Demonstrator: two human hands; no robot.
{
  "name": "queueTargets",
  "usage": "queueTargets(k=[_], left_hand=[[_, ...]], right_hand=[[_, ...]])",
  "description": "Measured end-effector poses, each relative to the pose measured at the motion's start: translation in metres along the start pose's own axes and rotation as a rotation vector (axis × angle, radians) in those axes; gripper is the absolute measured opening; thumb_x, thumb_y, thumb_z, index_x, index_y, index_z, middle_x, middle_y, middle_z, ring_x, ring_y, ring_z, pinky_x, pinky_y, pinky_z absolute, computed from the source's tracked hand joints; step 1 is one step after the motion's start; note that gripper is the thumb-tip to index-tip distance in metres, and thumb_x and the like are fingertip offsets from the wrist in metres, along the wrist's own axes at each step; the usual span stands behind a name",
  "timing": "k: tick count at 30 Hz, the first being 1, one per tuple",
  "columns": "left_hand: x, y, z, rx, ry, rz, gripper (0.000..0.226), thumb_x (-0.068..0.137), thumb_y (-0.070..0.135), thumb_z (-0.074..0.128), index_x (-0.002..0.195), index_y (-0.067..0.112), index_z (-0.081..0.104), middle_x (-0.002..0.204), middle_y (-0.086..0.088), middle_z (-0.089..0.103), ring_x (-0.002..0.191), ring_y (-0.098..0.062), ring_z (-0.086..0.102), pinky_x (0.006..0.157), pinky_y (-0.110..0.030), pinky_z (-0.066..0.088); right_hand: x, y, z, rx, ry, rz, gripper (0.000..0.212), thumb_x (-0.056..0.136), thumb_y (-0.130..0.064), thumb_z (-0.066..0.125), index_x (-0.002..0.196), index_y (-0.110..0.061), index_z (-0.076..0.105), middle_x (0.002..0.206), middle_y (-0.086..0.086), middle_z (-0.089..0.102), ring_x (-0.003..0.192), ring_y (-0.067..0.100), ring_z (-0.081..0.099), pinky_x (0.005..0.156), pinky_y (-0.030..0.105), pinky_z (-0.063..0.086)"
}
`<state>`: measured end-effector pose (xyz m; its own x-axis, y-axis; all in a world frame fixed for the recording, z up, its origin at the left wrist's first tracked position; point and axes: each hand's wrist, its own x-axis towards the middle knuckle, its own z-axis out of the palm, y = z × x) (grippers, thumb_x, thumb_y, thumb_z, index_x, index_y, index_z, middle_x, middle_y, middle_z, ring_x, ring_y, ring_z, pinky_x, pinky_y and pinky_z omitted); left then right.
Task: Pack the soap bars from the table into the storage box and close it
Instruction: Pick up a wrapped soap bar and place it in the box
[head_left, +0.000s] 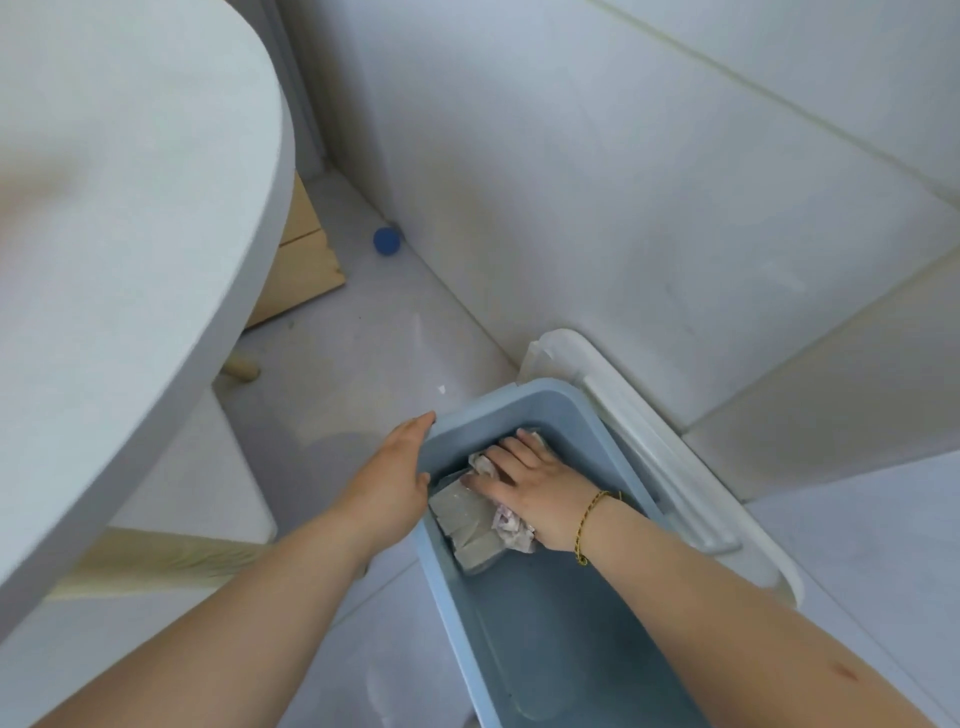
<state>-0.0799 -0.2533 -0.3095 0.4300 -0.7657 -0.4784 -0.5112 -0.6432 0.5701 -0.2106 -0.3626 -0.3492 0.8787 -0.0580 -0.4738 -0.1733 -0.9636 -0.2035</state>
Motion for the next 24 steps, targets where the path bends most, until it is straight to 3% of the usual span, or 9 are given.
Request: queueTargets(k=[6, 10, 12, 18, 24], left_hand=[[-0.002, 0.001, 0.001, -0.023, 0.007, -0.002, 0.058, 0.095, 0.002, 0.038, 0.146, 0.016, 0.014, 0.155, 0.000, 0.017, 0.140, -0.018, 0.025, 0.108, -0.019, 0.018], [-0.002, 0.000, 0.001, -0.012, 0.001, 0.000, 0.059, 0.095, 0.003, 0.038, 0.147, 0.017, 0.012, 0.155, 0.000, 0.016, 0.138, -0.019, 0.028, 0.109, -0.022, 0.022], [-0.002, 0.000, 0.001, -0.008, -0.003, -0.004, 0.059, 0.095, 0.003, 0.038, 0.147, 0.017, 0.012, 0.155, 0.000, 0.015, 0.137, -0.020, 0.029, 0.109, -0.023, 0.023], [-0.002, 0.001, 0.004, 0.002, 0.005, -0.001, 0.060, 0.095, 0.002, 0.036, 0.147, 0.016, 0.008, 0.156, 0.001, 0.011, 0.137, -0.021, 0.028, 0.109, -0.025, 0.024], [0.000, -0.002, 0.004, 0.027, 0.005, -0.006, 0.059, 0.096, 0.003, 0.034, 0.147, 0.017, 0.008, 0.156, 0.001, 0.011, 0.136, -0.022, 0.030, 0.109, -0.026, 0.025]], right_hand=[[-0.001, 0.002, 0.018, 0.089, -0.034, 0.125, 0.077, 0.089, 0.000, 0.046, 0.148, -0.020, 0.001, 0.158, 0.009, -0.007, 0.146, 0.027, -0.011, 0.118, 0.037, -0.008], [-0.001, -0.009, 0.029, 0.158, 0.019, 0.245, 0.071, 0.093, -0.002, 0.035, 0.148, -0.021, -0.005, 0.157, 0.007, -0.017, 0.145, 0.026, -0.016, 0.106, 0.029, -0.020], [0.001, -0.015, 0.032, 0.171, 0.028, 0.296, 0.067, 0.094, 0.000, 0.027, 0.147, -0.021, -0.008, 0.157, 0.008, -0.018, 0.145, 0.026, -0.017, 0.109, 0.031, -0.020], [0.008, -0.027, 0.034, 0.129, 0.003, 0.461, 0.069, 0.095, -0.006, 0.028, 0.145, -0.021, -0.017, 0.155, 0.011, -0.022, 0.144, 0.030, -0.019, 0.114, 0.047, -0.016], [0.009, -0.024, 0.032, 0.193, -0.036, 0.449, 0.070, 0.094, -0.003, 0.027, 0.146, -0.021, -0.016, 0.155, 0.012, -0.023, 0.143, 0.031, -0.020, 0.117, 0.045, -0.011]])
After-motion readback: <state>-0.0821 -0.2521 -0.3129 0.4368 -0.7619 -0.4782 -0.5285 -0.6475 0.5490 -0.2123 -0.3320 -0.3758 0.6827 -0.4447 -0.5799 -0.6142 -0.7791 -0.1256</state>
